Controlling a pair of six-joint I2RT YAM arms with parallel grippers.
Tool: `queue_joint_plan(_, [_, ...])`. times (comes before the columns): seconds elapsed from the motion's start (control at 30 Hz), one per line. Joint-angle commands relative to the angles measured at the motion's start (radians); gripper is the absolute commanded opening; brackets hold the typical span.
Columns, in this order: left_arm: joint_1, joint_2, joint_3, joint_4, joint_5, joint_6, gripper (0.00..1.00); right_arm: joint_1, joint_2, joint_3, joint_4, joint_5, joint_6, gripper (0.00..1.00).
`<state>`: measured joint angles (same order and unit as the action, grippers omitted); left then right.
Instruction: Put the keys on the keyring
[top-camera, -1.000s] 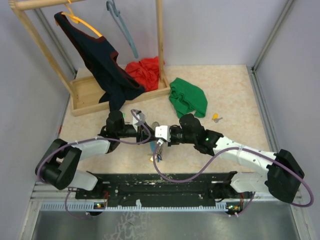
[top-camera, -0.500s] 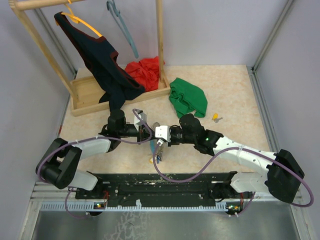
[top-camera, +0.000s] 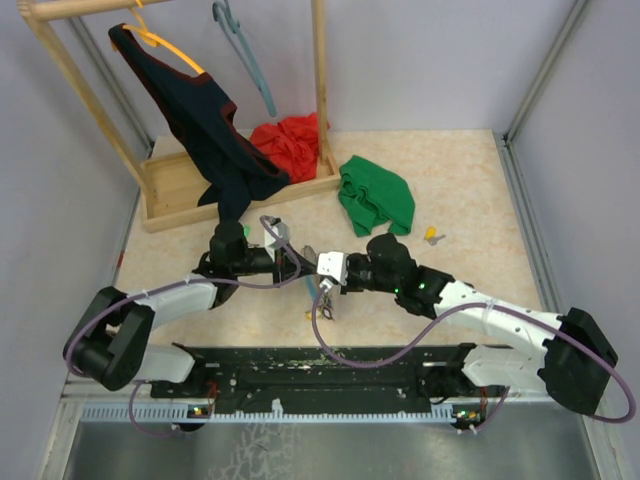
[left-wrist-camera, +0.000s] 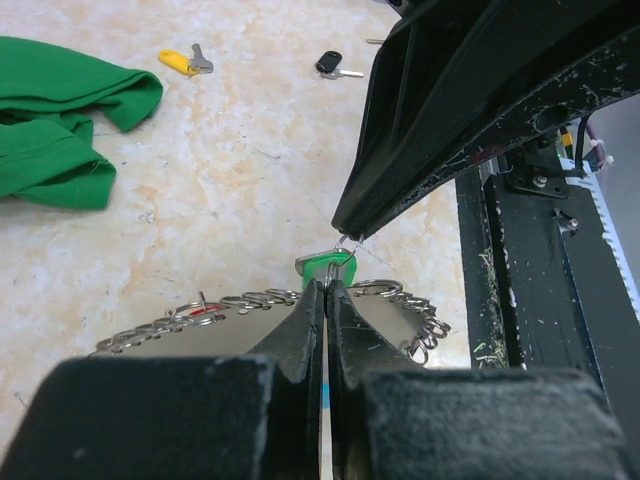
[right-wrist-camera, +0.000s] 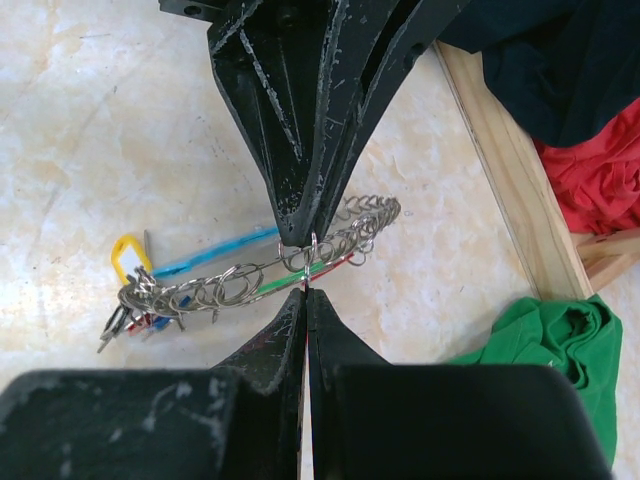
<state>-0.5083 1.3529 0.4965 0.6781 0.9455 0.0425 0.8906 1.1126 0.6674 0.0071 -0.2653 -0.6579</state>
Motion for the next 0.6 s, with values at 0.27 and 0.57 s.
queue_joint_plan(0.27, [0.012, -0.064, -0.033, 0.082, -0.060, -0.065, 0.01, 0.008, 0.004, -0.015, 0.075, -0.048, 0.049, 0.00])
queue_joint_plan(0.57, [0.013, -0.065, -0.039, 0.098, -0.068, -0.075, 0.01, 0.009, -0.001, -0.031, 0.111, -0.042, 0.059, 0.00])
